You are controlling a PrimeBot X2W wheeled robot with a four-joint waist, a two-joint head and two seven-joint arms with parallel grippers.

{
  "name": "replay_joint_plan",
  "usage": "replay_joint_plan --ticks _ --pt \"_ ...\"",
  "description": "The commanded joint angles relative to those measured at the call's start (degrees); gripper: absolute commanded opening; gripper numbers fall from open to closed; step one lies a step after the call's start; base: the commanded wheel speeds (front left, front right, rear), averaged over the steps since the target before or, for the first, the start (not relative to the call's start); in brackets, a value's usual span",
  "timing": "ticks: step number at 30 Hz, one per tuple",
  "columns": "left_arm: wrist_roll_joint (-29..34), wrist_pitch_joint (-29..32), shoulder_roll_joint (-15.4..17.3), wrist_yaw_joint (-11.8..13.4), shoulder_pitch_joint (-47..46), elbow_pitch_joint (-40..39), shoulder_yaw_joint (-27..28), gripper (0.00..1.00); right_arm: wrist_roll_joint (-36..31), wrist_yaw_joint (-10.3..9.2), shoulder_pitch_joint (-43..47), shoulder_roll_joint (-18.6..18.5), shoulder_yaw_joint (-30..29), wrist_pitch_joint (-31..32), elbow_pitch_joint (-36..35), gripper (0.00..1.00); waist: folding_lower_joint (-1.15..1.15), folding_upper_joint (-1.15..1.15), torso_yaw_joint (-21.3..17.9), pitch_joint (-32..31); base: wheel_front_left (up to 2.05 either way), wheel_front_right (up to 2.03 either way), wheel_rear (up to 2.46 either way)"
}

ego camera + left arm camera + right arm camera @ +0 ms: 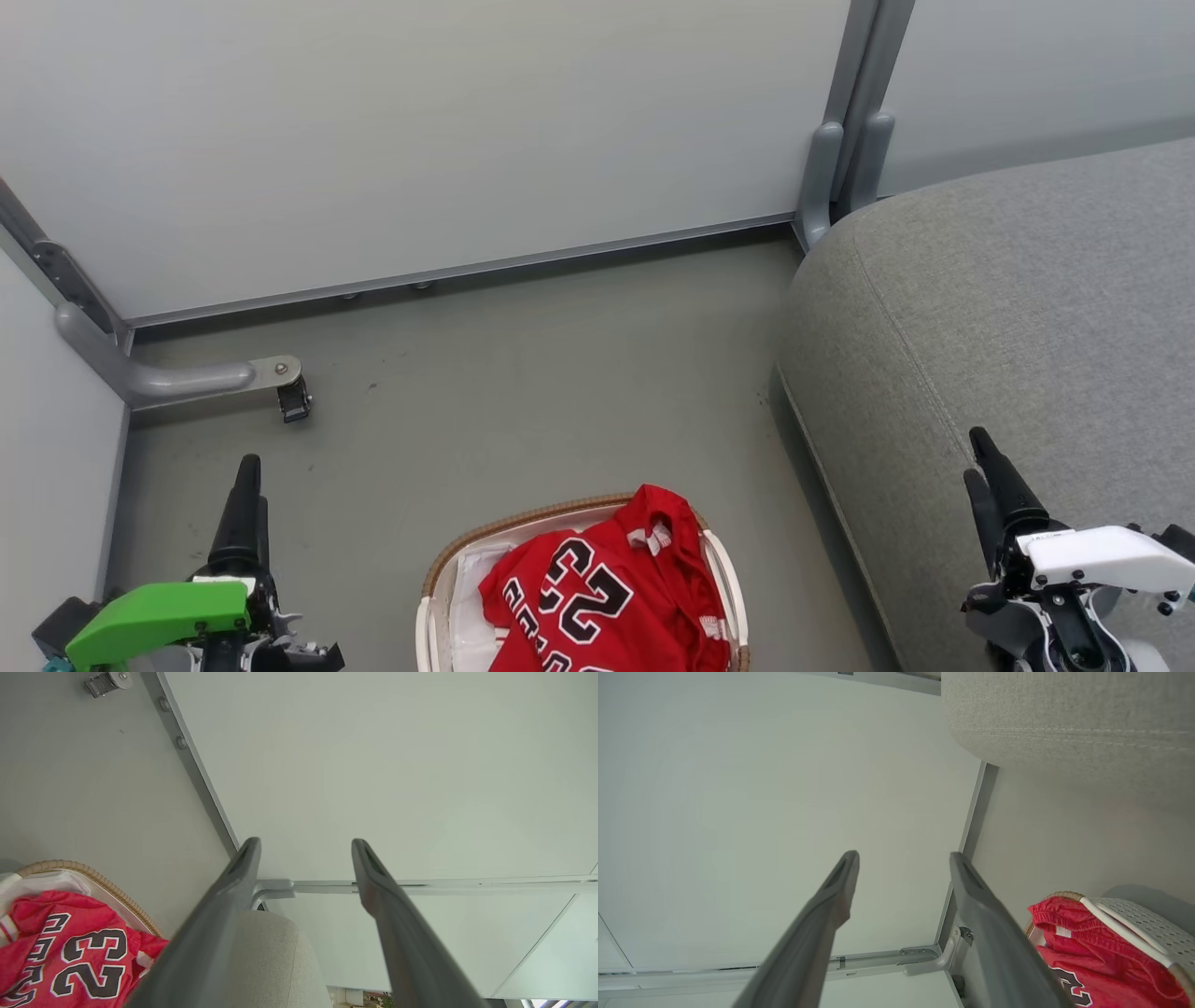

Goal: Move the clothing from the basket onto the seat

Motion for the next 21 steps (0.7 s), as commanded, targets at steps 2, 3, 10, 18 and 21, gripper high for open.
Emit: replay_joint_plan --ticks 2,3,10,18,21 --pt "4.93 -0.87 0.66 0.0 -0.6 -1.2 0.1 1.0 -4.26 0.0 -1.51 -1.04 -0.25 -0.94 -0.53 1.0 0.0 0.0 0.02 0.03 0.0 0.0 0.0" --pt "6.84 -1.16 0.67 0.0 -0.54 -1.42 0.09 1.0 -6.09 0.0 -1.59 -1.0 -0.53 -1.23 -0.6 1.0 0.0 0.0 0.03 0.04 0.0 0.0 0.0" --pt "18.22 -2.82 0.84 0.0 0.13 -2.03 -0.76 1.0 -16.61 0.0 -1.4 -0.75 -0.24 -2.9 -1.36 1.0 0.0 0.0 0.05 0.09 0.0 0.0 0.0" --pt "27.78 -4.63 1.01 -0.01 0.81 -1.93 -1.58 1.0 -26.11 0.01 -1.38 -1.49 1.28 -4.71 -2.06 1.0 0.0 0.0 0.13 0.12 0.0 0.0 0.0" --pt "30.81 -5.28 0.98 -0.01 1.15 -1.95 -1.83 1.0 -29.14 0.01 -1.28 -1.66 2.14 -5.36 -2.18 1.0 0.0 0.0 0.17 0.15 0.0 0.0 0.0"
